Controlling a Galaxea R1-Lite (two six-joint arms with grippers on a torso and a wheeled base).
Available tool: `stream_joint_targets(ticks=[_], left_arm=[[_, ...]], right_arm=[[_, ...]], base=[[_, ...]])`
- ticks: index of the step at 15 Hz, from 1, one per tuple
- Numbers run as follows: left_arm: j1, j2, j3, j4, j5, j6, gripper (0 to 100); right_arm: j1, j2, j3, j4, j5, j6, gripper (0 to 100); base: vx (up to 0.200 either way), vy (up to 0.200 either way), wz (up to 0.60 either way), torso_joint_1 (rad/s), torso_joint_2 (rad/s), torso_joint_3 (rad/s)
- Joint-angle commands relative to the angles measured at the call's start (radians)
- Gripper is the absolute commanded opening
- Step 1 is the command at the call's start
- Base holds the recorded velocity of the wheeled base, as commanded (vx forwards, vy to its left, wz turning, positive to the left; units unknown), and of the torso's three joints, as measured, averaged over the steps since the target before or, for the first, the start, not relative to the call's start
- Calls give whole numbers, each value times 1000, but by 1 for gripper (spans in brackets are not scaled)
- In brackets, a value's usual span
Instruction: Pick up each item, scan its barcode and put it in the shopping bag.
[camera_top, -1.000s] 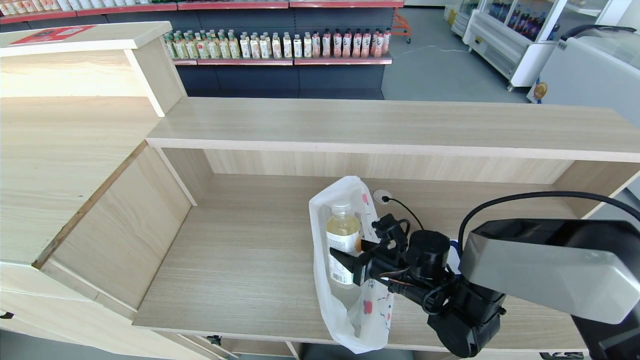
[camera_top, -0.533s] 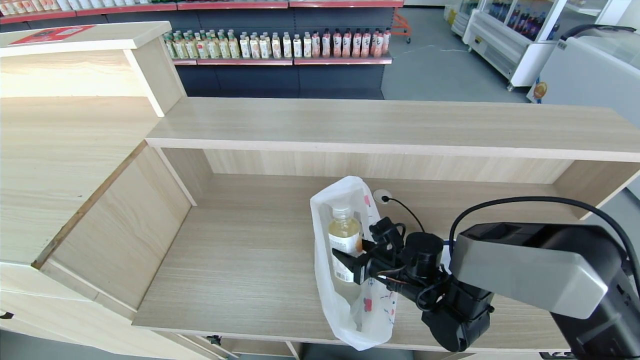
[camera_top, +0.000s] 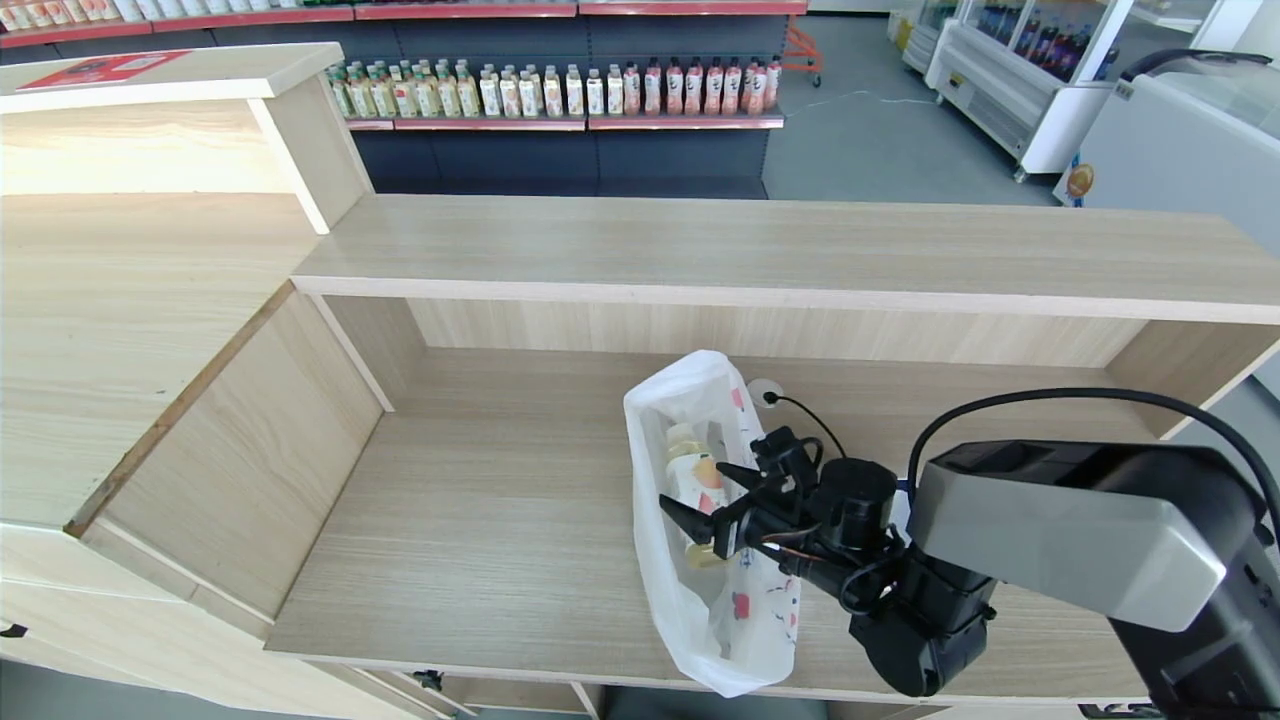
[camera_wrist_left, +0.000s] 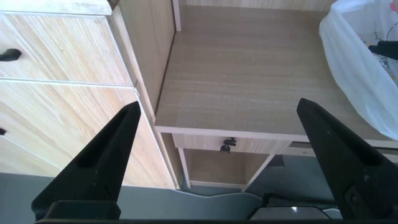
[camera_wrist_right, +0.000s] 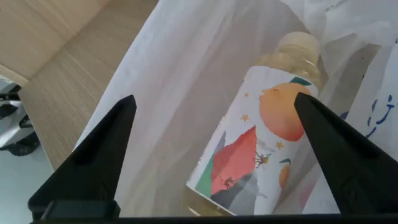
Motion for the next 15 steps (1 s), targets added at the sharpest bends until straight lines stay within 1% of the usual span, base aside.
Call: stream_joint_targets(ticks=[1,4,5,6,7,9,10,11,12,13,14,15], left_arm=[[1,0,0,0,0,0,100],[1,0,0,0,0,0,100],[1,0,0,0,0,0,100],[1,0,0,0,0,0,100],[1,0,0,0,0,0,100],[1,0,0,0,0,0,100],[1,0,0,0,0,0,100],[1,0,0,0,0,0,100],[1,0,0,0,0,0,100],[1,0,0,0,0,0,100],[1,0,0,0,0,0,100],[1,0,0,0,0,0,100]], right_arm=[[0,-61,1,0,-1,26,100],[-14,-236,67,89,-4,93,100],[-31,-319,116,135,-32,118,100],[-37,-425,182,189,-116,121,100],[-40,-535,237,255,-173,121,100],[-97,-794,366,447,-192,84,100],[-118,-880,400,503,-199,54,100],[-183,-988,446,577,-212,24,100],[-267,-1074,478,672,-216,-22,100],[-413,-1184,509,850,-210,-127,100],[-508,-1242,527,945,-202,-161,100],[-566,-1285,543,1005,-182,-169,100]], base=[[0,0,0,0,0,0],[0,0,0,0,0,0],[0,0,0,0,0,0],[0,0,0,0,0,0],[0,0,0,0,0,0],[0,0,0,0,0,0],[0,0,0,0,0,0],[0,0,0,0,0,0],[0,0,0,0,0,0],[0,0,0,0,0,0],[0,0,0,0,0,0],[0,0,0,0,0,0]])
